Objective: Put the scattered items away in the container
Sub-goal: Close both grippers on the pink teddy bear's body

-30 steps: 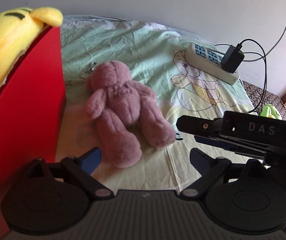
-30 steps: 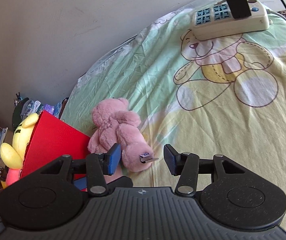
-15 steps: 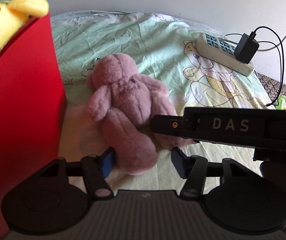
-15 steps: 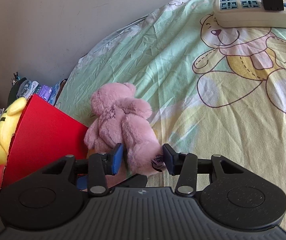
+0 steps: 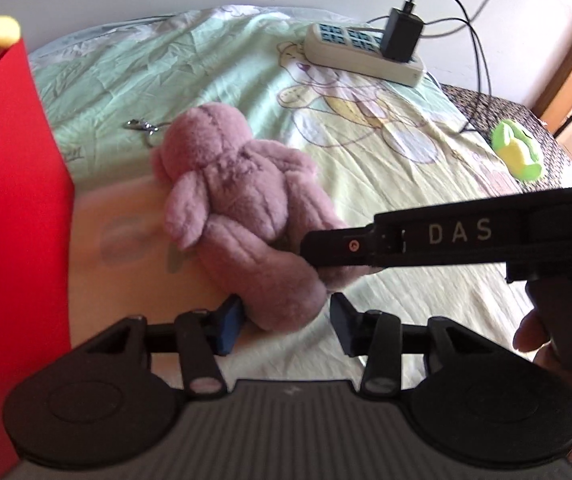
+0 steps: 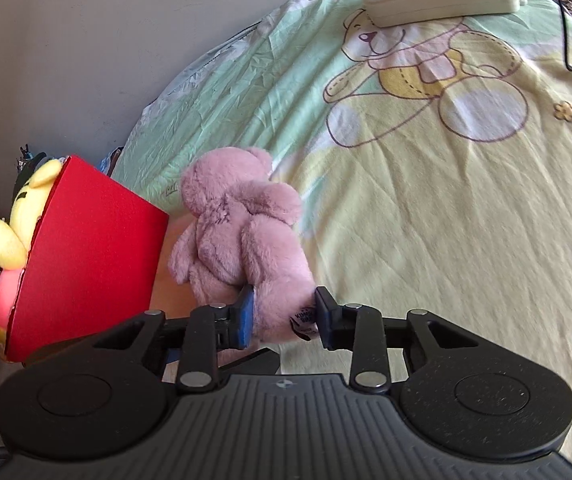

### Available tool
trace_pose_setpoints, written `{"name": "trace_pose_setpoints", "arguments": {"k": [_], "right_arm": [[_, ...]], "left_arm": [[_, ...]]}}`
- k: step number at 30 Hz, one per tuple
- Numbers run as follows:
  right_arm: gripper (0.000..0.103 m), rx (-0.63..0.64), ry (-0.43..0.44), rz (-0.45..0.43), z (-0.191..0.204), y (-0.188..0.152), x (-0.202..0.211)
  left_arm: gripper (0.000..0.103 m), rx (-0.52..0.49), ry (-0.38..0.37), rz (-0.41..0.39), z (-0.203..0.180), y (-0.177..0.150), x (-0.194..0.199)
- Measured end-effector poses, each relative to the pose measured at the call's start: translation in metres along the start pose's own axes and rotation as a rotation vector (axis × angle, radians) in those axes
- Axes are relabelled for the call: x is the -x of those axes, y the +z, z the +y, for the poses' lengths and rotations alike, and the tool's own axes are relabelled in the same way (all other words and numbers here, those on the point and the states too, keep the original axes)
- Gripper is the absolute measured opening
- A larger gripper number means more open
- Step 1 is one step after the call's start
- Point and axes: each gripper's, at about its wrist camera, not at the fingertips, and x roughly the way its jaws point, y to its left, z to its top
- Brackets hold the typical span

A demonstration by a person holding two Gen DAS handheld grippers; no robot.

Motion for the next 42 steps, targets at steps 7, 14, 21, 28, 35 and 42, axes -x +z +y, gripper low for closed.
{"name": "trace_pose_setpoints", "arguments": {"k": [7, 14, 21, 28, 35, 42], "right_arm": [[0.034, -0.051, -0.052, 0.002, -0.012, -0.044, 0.04], [0.034, -0.08, -0.079, -0.01, -0.012, -0.085, 0.065], [0.038, -0.138, -0.069, -0.006, -0.017, -0.098, 0.075], [0.046, -0.181, -0.016, -0.083, -0.021, -0.092, 0.093], [0.048, -0.22, -0.025, -0.126, -0.028, -0.075, 0.089], [0.048, -0.219, -0.015, -0.129, -0.03, -0.066, 0.075]], "left_arm": [[0.045, -0.136, -0.125, 0.046, -0.028, -0.028, 0.015], [0.046, -0.271, -0.182, 0.073, -0.051, -0.056, 0.027], [0.054, -0.285, -0.217, 0.095, -0.052, -0.071, 0.037], [0.076, -0.269, -0.213, 0.058, -0.038, -0.072, 0.062], [0.092, -0.243, -0.156, -0.002, -0.027, -0.058, 0.075], [0.081, -0.011, -0.188, 0.033, -0.01, -0.034, 0.045]]}}
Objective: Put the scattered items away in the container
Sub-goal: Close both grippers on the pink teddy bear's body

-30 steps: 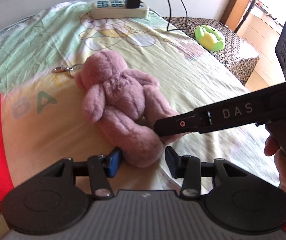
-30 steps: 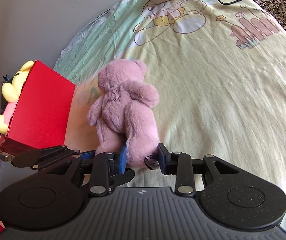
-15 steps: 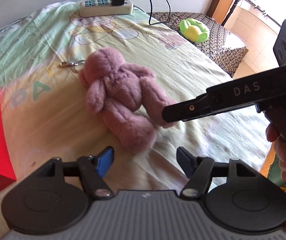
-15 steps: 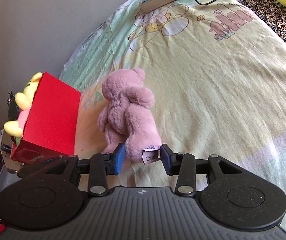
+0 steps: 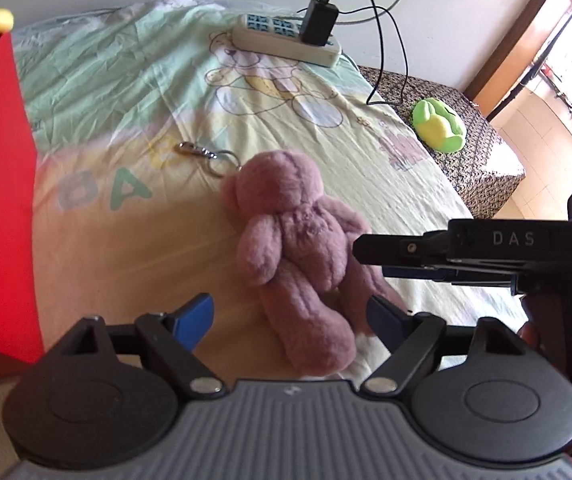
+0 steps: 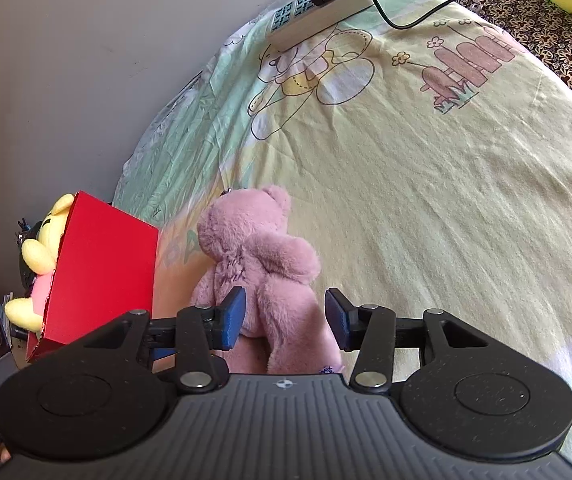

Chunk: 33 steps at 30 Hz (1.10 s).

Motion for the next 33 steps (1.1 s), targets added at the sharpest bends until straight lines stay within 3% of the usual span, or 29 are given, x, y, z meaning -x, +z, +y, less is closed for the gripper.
{"name": "trace_pose_setpoints", "arguments": {"k": [6, 11, 13, 19, 25, 29, 33], "right_arm": [[0.048, -0.073, 0.073, 0.034, -0.011, 0.005, -0.017], [0.049, -0.084, 0.115, 0.051, -0.01, 0.009, -0.025], [0.049, -0.092, 0.132, 0.062, -0.009, 0.008, -0.028], [0.047, -0.073, 0.142, 0.07, -0.01, 0.011, -0.029], [0.048, -0.06, 0.136, 0.064, -0.013, 0.009, -0.027], [0.051, -0.126, 0.174, 0.072, -0.021, 0.01, -0.032], [0.049, -0.159, 0.19, 0.097, -0.023, 0.012, -0.035]], "left_arm": [[0.07, 0.002, 0.019, 0.009, -0.002, 0.007, -0.016], [0.051, 0.041, -0.025, 0.053, 0.003, 0.009, -0.029], [0.049, 0.042, -0.029, 0.046, 0.003, 0.009, -0.03], [0.046, 0.033, -0.02, 0.045, 0.0, 0.012, -0.031], [0.045, -0.047, 0.02, 0.04, -0.011, 0.013, -0.036], [0.045, -0.101, 0.064, 0.025, -0.02, 0.01, -0.037], [0.044, -0.095, 0.067, 0.013, -0.018, 0.007, -0.036]]}}
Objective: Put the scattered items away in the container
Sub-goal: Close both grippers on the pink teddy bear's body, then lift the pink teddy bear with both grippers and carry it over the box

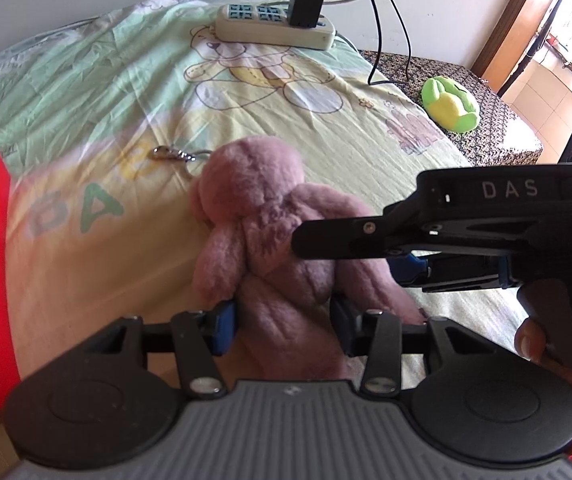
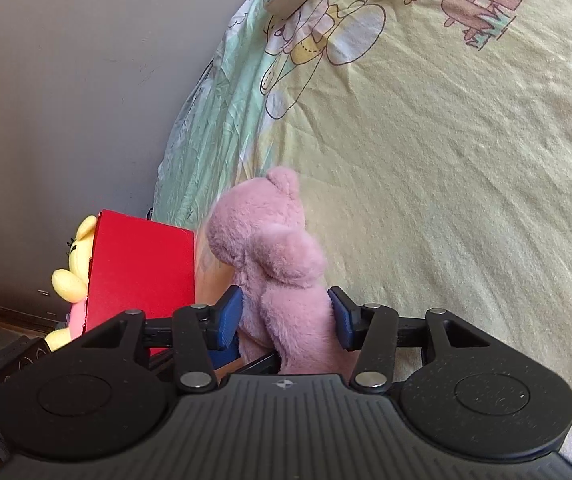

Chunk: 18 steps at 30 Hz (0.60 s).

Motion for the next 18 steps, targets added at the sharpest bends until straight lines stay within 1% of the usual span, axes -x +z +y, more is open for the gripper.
{"name": "trace_pose_setpoints", "arguments": {"k": [3, 7, 11, 18], "right_arm": [[0.046, 0.043, -0.013, 0.031, 0.009, -0.004, -0.002], [0.045, 0.18, -0.07, 0.056, 0.027, -0.019, -0.007], [0.043, 0.243, -0.111, 0.037, 0.035, -0.025, -0.009], [0.041, 0.268, -0.102, -0.045, 0.042, -0.03, 0.009]], "left_arm": [[0.039, 0.004, 0.012, -0.002, 0.001, -0.001, 0.001], [0.038, -0.013, 0.016, -0.006, 0.001, -0.008, 0.006], [0.037, -0.033, 0.031, -0.02, -0.003, -0.011, 0.009], [0.037, -0.053, 0.013, -0.074, -0.011, -0.01, 0.027]]}}
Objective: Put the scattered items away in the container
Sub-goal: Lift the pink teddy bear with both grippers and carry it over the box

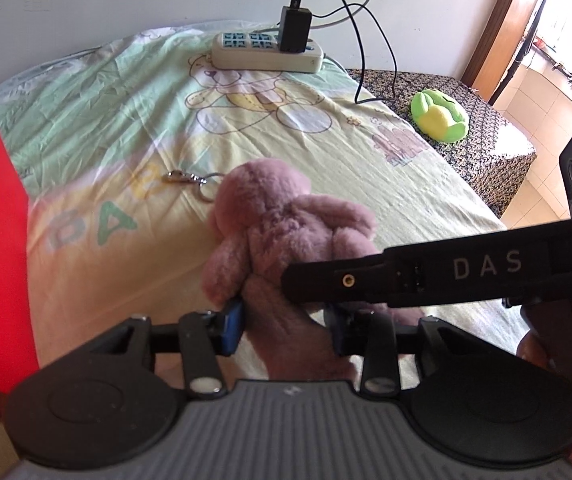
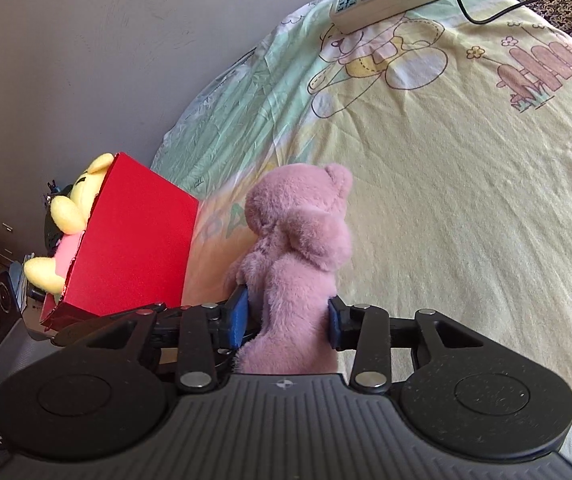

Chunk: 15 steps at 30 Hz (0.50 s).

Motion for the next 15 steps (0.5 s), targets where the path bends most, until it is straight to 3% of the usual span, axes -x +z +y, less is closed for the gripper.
{"name": "trace_pose_setpoints", "arguments": {"k": [9, 15], "right_arm": [[0.039, 0.13, -0.001, -0.159, 0.04, 0.002, 0.039], [0.039, 0.18, 0.067, -0.233, 0.072, 0.015, 0.055]], "left_arm": [[0.037, -0.04, -0.026, -0.11, -0.01, 0.017, 0.043], [0.037, -0.044, -0.008, -0.216, -0.005, 0.031, 0.084]]}}
